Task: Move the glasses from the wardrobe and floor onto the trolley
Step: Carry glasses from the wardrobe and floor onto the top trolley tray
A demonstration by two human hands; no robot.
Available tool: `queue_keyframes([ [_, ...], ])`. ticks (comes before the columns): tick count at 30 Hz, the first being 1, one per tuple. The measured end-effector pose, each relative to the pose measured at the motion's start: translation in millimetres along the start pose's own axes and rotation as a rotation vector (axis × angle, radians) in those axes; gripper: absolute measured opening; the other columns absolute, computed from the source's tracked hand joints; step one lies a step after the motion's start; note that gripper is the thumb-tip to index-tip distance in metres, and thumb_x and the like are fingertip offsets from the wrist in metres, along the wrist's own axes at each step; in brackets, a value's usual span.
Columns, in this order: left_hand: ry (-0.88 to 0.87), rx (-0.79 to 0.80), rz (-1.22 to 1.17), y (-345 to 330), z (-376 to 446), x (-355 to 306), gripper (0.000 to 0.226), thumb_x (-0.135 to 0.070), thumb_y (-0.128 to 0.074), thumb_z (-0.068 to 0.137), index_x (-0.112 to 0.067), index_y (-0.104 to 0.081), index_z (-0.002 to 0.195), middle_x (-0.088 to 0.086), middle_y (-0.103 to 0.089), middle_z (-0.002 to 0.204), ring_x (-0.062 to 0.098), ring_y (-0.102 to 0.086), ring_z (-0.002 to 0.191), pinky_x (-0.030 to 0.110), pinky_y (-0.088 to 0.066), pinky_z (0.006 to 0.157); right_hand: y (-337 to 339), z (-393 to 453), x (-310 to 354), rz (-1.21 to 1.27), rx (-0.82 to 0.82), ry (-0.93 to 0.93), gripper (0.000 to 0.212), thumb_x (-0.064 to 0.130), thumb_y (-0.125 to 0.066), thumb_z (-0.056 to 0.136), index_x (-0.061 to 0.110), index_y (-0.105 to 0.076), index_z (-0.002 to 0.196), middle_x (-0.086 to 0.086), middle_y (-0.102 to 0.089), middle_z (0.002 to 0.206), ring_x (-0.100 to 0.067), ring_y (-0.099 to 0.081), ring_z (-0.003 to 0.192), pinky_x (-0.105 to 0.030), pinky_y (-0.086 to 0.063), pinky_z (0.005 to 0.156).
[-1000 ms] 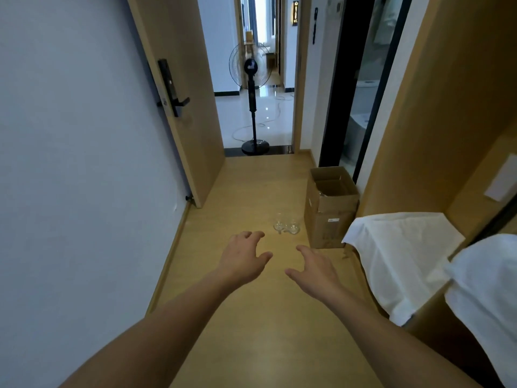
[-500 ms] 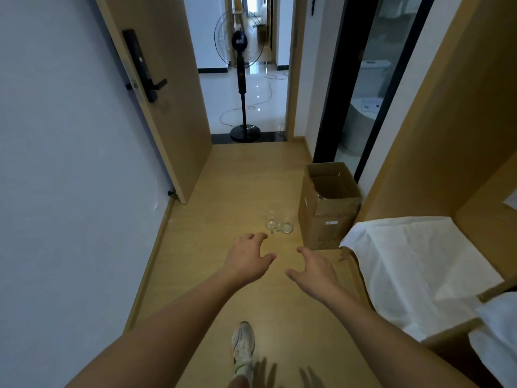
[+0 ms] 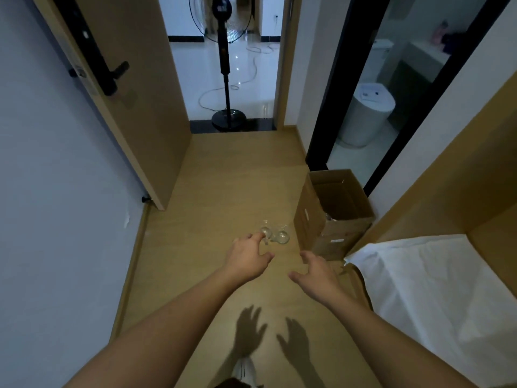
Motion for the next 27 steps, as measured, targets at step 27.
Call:
queue_keyframes([
  [27, 0.402, 0.146, -0.226, -52, 295, -25, 0.054, -0.048, -0.066, 0.091, -0.023, -0.055, 0.138, 0.011, -0.061, 0.133, 0.029, -0.056, 0.122, 0.030, -0.043, 0.097, 47, 313, -12, 0.192, 0.313, -0.133, 0.057, 0.033, -0.070, 0.093, 0.011, -0.052, 0.142, -0.007, -0.055, 0.143, -0.022, -0.055, 0.124, -0.024, -0.039, 0.091],
])
Point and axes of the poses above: each hand's wrist, its own z-axis towards the middle knuckle, its own y-axis out of the back of the hand, x = y × z, the point moved 3 cm from there along z, towards the middle knuckle
